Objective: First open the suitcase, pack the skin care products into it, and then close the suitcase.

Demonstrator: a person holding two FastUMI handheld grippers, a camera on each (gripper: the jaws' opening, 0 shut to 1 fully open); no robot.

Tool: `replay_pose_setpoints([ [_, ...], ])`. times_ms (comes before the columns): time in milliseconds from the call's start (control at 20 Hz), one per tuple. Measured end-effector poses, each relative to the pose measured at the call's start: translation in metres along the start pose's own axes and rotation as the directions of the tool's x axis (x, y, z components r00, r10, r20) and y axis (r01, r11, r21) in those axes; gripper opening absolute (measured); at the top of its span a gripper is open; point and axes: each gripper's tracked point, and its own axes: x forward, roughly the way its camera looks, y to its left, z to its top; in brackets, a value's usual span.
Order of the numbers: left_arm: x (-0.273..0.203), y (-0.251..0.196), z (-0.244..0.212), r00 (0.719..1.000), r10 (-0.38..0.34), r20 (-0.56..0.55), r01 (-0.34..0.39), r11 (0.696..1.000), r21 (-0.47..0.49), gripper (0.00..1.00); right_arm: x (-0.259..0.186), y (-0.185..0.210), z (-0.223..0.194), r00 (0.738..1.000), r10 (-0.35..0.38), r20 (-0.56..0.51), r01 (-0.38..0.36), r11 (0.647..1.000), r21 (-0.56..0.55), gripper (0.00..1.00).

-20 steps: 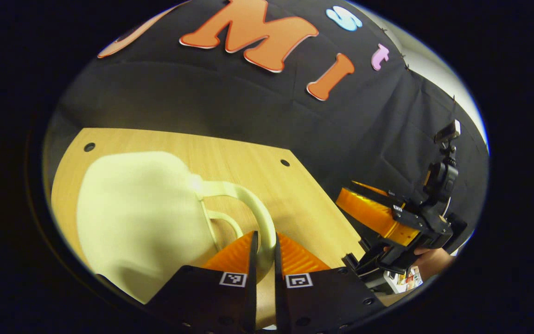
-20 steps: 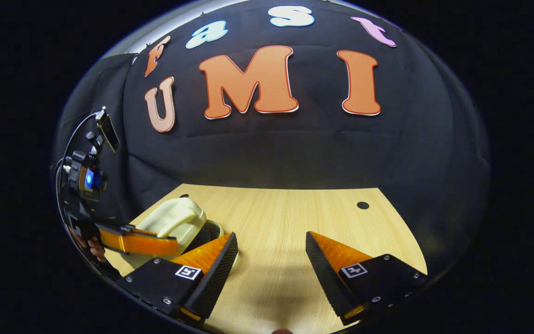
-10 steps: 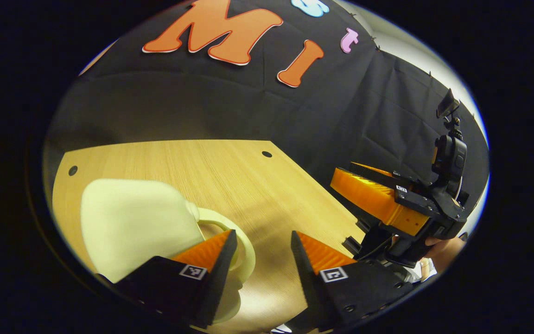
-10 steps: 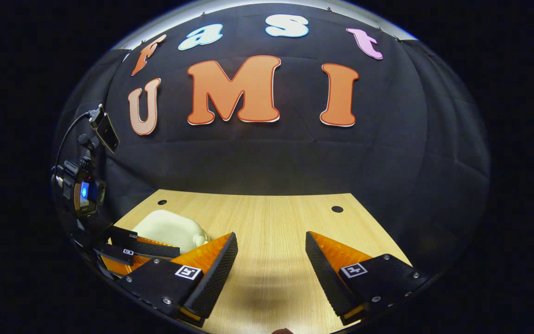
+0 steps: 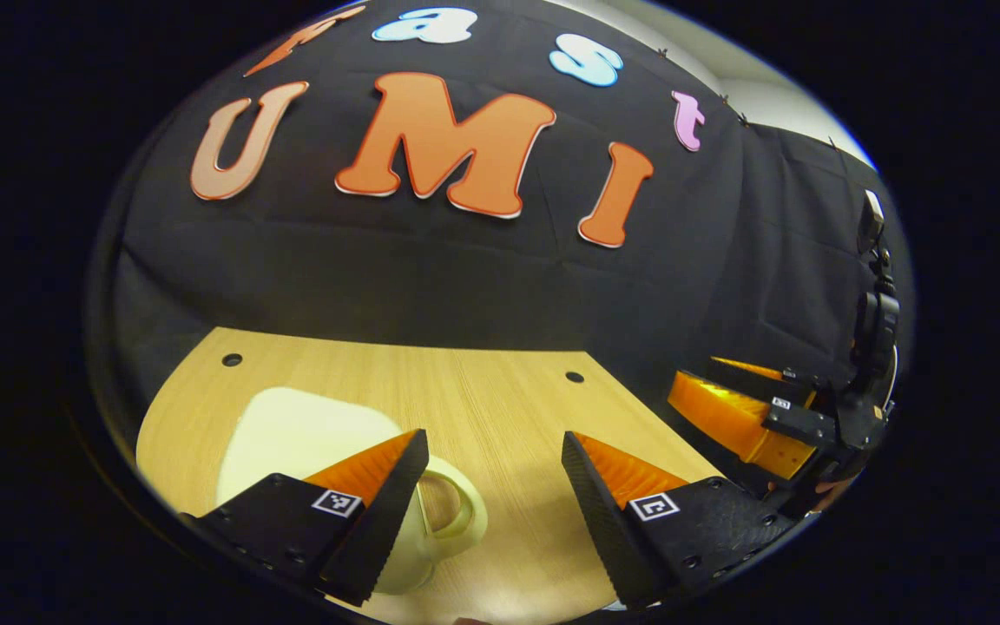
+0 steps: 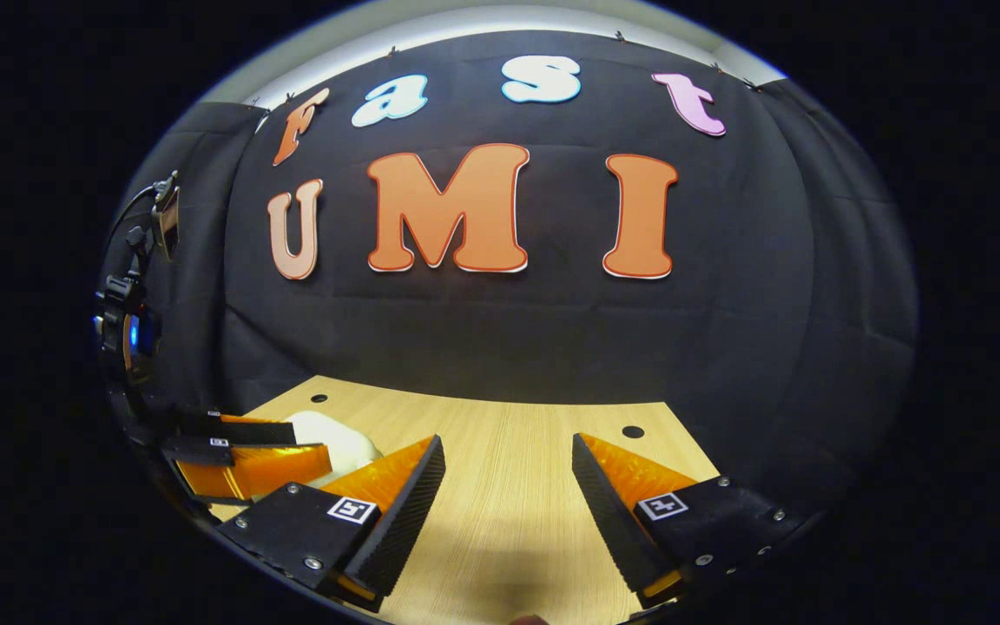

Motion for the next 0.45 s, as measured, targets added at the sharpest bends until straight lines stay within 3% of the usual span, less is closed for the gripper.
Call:
replay_pose_setpoints([
  [300, -0.010, -0.002, 0.035, 0.972, 0.158, 0.175, -0.166, 0.985, 0.037, 0.95, -0.012, -0.005, 0.003, 0.992, 0.111, 0.055, -0.109, 0.993, -0.040, 0.94],
  [450, -0.021, -0.017, 0.047, 0.935, 0.239, 0.261, -0.267, 0.960, 0.078, 0.96, -0.015, -0.008, 0.008, 0.976, 0.195, 0.094, -0.187, 0.979, -0.081, 0.94],
])
